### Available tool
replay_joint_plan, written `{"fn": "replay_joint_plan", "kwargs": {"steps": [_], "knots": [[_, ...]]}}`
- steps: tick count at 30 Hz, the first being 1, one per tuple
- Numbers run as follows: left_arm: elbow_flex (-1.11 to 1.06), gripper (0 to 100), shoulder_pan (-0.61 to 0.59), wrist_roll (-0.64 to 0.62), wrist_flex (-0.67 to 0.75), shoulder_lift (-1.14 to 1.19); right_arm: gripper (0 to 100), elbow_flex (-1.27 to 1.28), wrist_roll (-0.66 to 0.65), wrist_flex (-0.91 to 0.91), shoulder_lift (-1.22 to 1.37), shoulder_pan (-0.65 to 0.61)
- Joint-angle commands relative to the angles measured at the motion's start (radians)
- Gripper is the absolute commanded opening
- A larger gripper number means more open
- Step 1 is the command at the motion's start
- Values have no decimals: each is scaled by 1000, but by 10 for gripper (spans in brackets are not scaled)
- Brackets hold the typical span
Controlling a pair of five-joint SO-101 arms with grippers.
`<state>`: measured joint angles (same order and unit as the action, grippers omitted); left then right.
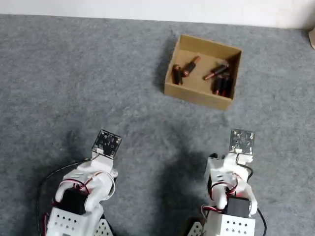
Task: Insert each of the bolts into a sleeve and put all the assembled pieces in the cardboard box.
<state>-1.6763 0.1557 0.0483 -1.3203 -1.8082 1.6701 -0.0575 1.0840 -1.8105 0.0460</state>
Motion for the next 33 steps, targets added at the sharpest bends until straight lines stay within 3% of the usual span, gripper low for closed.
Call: {"fn": "replay_joint_plan", "kwargs": {"steps": [1, 6, 33], "knots": [[-21, 6, -16, -2, -8, -10, 14, 159, 0, 45, 2, 2], [-21, 7, -15, -3, -8, -10, 14, 159, 0, 142, -7, 2], [-21, 7, -13, -3, -8, -10, 14, 159, 2, 145, -8, 1]]}}
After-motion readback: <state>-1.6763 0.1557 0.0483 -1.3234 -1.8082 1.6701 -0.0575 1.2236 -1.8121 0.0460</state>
